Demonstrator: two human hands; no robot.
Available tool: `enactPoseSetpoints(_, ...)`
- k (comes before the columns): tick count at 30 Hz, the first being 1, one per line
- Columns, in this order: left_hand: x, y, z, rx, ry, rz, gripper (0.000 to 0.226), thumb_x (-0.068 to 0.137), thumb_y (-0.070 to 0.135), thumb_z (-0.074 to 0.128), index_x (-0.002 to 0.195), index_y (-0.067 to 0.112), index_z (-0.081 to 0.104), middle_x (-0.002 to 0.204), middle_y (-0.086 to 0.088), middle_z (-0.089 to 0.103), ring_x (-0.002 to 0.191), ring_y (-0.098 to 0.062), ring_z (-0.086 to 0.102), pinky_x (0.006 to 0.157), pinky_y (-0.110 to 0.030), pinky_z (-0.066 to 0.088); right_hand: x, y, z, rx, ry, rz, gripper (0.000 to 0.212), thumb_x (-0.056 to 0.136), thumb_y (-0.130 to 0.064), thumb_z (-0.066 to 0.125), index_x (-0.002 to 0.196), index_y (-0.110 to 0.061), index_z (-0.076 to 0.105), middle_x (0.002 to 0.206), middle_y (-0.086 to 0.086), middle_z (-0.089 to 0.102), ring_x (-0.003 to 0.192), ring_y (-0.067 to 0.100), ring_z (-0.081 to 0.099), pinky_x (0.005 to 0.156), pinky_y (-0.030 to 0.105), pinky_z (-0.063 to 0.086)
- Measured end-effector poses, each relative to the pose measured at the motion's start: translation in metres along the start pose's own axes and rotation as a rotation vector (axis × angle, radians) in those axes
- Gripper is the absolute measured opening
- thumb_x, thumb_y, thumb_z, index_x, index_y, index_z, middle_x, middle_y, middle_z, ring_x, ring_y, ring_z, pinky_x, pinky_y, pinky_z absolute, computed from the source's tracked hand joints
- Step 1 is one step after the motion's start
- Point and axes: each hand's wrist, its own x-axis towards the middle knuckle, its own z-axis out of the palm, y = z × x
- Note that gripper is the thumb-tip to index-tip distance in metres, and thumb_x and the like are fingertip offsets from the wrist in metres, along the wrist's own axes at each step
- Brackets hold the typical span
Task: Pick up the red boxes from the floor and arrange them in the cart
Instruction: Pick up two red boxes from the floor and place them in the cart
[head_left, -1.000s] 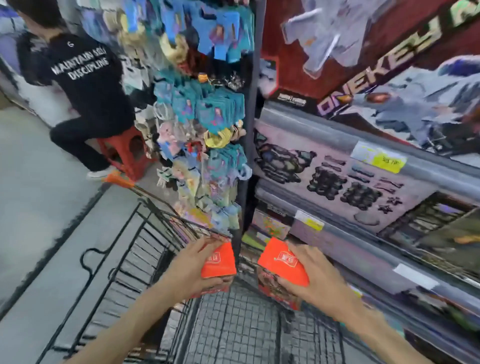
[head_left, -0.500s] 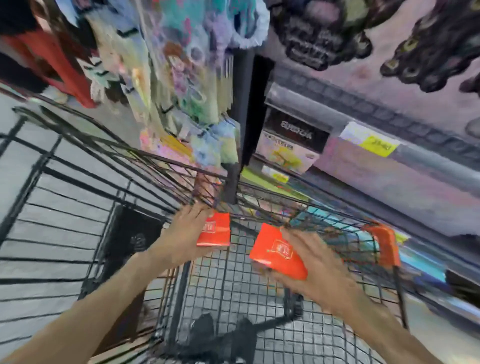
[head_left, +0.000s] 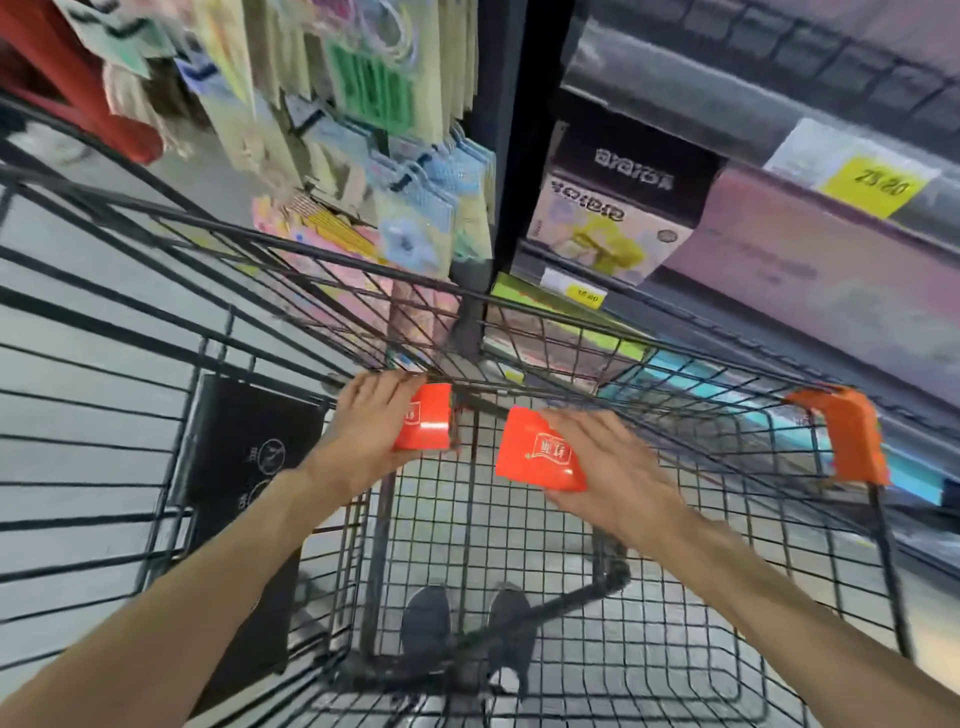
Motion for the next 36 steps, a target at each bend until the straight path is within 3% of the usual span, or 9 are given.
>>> enactPoseSetpoints(6,0.008,-0.012,-0.002,-0.017,0.026,0.005,0.097,0.08,0.03,0.08,0.157,0.023,0.022,0.152,-0.004,0.037,0.143,-0.028,0.033,0.126,-0.051,0.013,0.043,-0.024,-0.001,0.004,-0.01,-0.006,0.096,0.087,-0.044,0.074,0.161,-0.033,0.015,0.164,-0.007,0.026,0.148,0.018,0.023,0.119,0.053,0.032)
enactPoseSetpoints(9,0.008,-0.014,0.0,-0.005,0.031,0.009,0.097,0.081,0.032,0.079,0.158,0.023,0.021,0.154,-0.005,0.036,0.144,-0.028,0.032,0.125,-0.05,0.015,0.056,-0.035,0.005,0.036,0.051,-0.02,0.094,0.085,-0.038,0.078,0.159,-0.031,0.02,0.16,-0.007,0.03,0.14,0.018,0.024,0.104,0.05,0.05)
enactPoseSetpoints(14,0.006,-0.015,0.002,0.01,0.084,0.015,0.093,0.083,0.032,0.077,0.158,0.022,0.023,0.152,-0.008,0.034,0.141,-0.031,0.029,0.122,-0.048,0.021,0.067,-0.049,0.025,-0.033,0.107,-0.014,0.098,0.081,-0.034,0.082,0.157,-0.028,0.02,0.151,-0.005,0.027,0.137,0.017,0.023,0.085,0.049,0.058)
enactPoseSetpoints(17,0.006,-0.016,0.003,-0.021,0.087,0.014,0.092,0.084,0.028,0.077,0.158,0.021,0.022,0.152,-0.011,0.032,0.142,-0.033,0.028,0.121,-0.049,0.025,0.071,-0.052,0.03,-0.054,0.096,-0.012,0.098,0.084,-0.03,0.08,0.158,-0.024,0.017,0.154,-0.004,0.016,0.145,0.02,0.016,0.086,0.053,0.058)
enactPoseSetpoints(23,0.004,-0.016,0.005,-0.05,0.118,0.015,0.094,0.081,0.021,0.081,0.157,0.018,0.024,0.149,-0.013,0.031,0.139,-0.032,0.03,0.119,-0.045,0.032,0.068,-0.06,0.034,-0.157,0.083,0.0,0.074,0.098,-0.017,0.062,0.16,-0.021,0.021,0.168,-0.002,0.006,0.156,0.026,0.007,0.089,0.055,0.056)
enactPoseSetpoints(25,0.004,-0.016,0.005,-0.038,0.116,0.018,0.095,0.08,0.02,0.081,0.156,0.018,0.025,0.148,-0.014,0.032,0.138,-0.033,0.031,0.118,-0.046,0.033,0.069,-0.063,0.038,-0.155,0.09,0.016,0.078,0.096,-0.01,0.063,0.16,-0.022,0.02,0.168,-0.002,0.004,0.156,0.027,0.005,0.101,0.058,0.049)
enactPoseSetpoints(28,0.003,-0.015,0.006,-0.003,0.109,0.009,0.095,0.081,0.024,0.08,0.157,0.018,0.024,0.145,-0.014,0.035,0.136,-0.033,0.033,0.118,-0.047,0.032,0.069,-0.066,0.045,-0.243,0.123,0.042,0.093,0.087,0.001,0.07,0.159,-0.02,0.014,0.166,0.001,0.004,0.156,0.03,0.007,0.102,0.054,0.049)
enactPoseSetpoints(32,0.0,-0.013,0.003,0.02,0.091,0.017,0.096,0.083,0.028,0.078,0.158,0.019,0.019,0.15,-0.013,0.033,0.142,-0.033,0.028,0.123,-0.048,0.024,0.065,-0.065,0.044,-0.287,0.116,0.022,0.091,0.09,-0.005,0.07,0.16,-0.017,0.013,0.169,0.004,0.004,0.158,0.031,0.004,0.104,0.053,0.049)
enactPoseSetpoints(36,-0.011,-0.011,-0.012,0.01,0.051,0.026,0.091,0.088,0.033,0.074,0.158,0.02,0.018,0.158,-0.009,0.028,0.15,-0.03,0.02,0.125,-0.048,0.021,0.051,-0.059,0.026,-0.201,0.033,-0.027,0.081,0.099,-0.012,0.06,0.162,-0.021,0.009,0.171,0.002,-0.008,0.158,0.028,-0.008,0.108,0.055,0.045)
